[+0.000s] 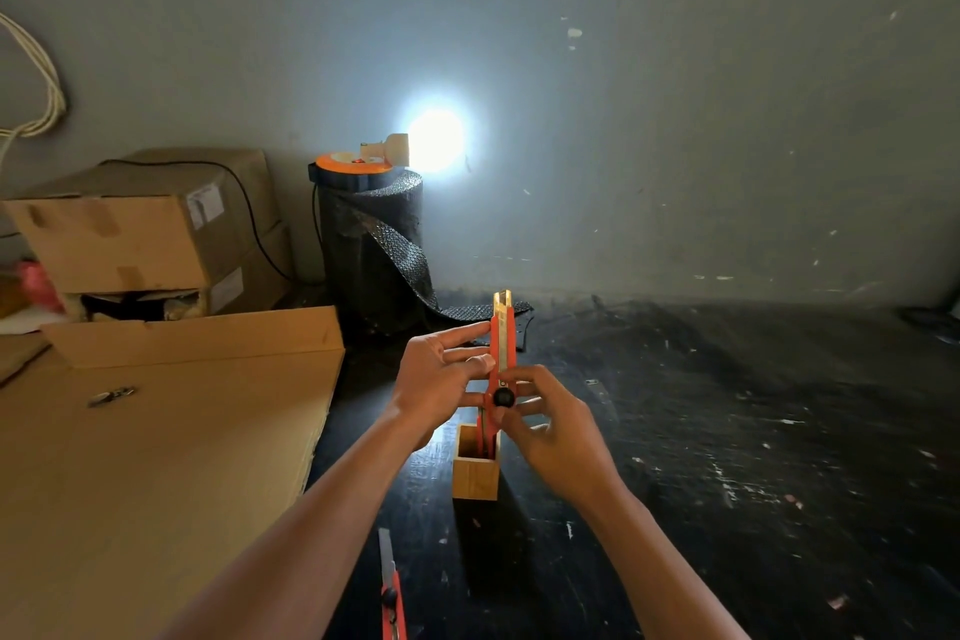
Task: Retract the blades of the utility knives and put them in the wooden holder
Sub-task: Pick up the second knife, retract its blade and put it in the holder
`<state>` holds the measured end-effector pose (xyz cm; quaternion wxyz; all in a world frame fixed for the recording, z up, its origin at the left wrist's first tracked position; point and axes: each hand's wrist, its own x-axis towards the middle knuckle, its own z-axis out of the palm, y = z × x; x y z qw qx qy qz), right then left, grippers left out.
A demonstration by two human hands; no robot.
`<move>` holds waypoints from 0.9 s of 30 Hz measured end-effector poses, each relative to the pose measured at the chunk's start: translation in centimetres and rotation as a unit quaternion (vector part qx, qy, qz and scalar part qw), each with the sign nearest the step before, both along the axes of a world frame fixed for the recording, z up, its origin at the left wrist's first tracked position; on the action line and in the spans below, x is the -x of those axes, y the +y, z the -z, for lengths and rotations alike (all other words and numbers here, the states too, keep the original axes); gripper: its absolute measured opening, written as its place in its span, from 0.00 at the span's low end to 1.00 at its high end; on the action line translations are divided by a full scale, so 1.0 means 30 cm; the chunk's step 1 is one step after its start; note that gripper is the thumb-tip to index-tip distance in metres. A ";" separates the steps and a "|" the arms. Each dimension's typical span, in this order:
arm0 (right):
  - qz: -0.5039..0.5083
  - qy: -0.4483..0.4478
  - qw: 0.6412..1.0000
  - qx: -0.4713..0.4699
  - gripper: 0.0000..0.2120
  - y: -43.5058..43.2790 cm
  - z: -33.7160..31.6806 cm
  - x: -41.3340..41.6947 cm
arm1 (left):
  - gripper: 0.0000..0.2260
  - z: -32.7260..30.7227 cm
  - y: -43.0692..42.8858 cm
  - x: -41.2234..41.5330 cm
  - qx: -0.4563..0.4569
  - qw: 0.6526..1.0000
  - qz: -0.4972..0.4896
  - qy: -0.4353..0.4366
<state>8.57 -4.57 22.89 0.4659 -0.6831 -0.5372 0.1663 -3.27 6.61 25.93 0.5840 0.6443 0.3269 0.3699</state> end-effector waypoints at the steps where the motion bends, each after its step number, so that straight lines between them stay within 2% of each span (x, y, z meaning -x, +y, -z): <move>1: -0.006 -0.013 1.000 0.001 0.18 -0.004 -0.003 0.000 | 0.20 -0.001 0.002 0.000 -0.002 1.000 -0.001 0.000; 3: -0.005 -0.017 1.000 0.005 0.19 -0.004 -0.009 -0.001 | 0.20 -0.005 0.001 -0.001 -0.011 1.000 -0.002 0.002; 8: 0.018 0.039 0.999 -0.006 0.11 -0.007 -0.007 0.001 | 0.20 -0.003 -0.006 0.000 -0.016 1.000 0.007 0.008; 13: -0.019 -0.013 1.000 0.008 0.21 -0.029 -0.010 0.002 | 0.21 0.001 -0.008 0.017 -0.001 1.000 0.002 0.005; 18: 0.018 0.021 1.000 -0.002 0.12 -0.011 -0.002 0.008 | 0.21 -0.003 -0.016 0.014 -0.010 1.000 0.008 0.008; 24: -0.031 -0.018 0.999 0.014 0.21 -0.029 -0.009 -0.003 | 0.21 0.004 -0.010 0.026 -0.005 1.000 0.000 0.004; 27: -0.026 -0.018 0.999 0.026 0.17 -0.018 -0.011 -0.003 | 0.21 0.005 -0.007 0.030 -0.008 1.000 -0.001 0.002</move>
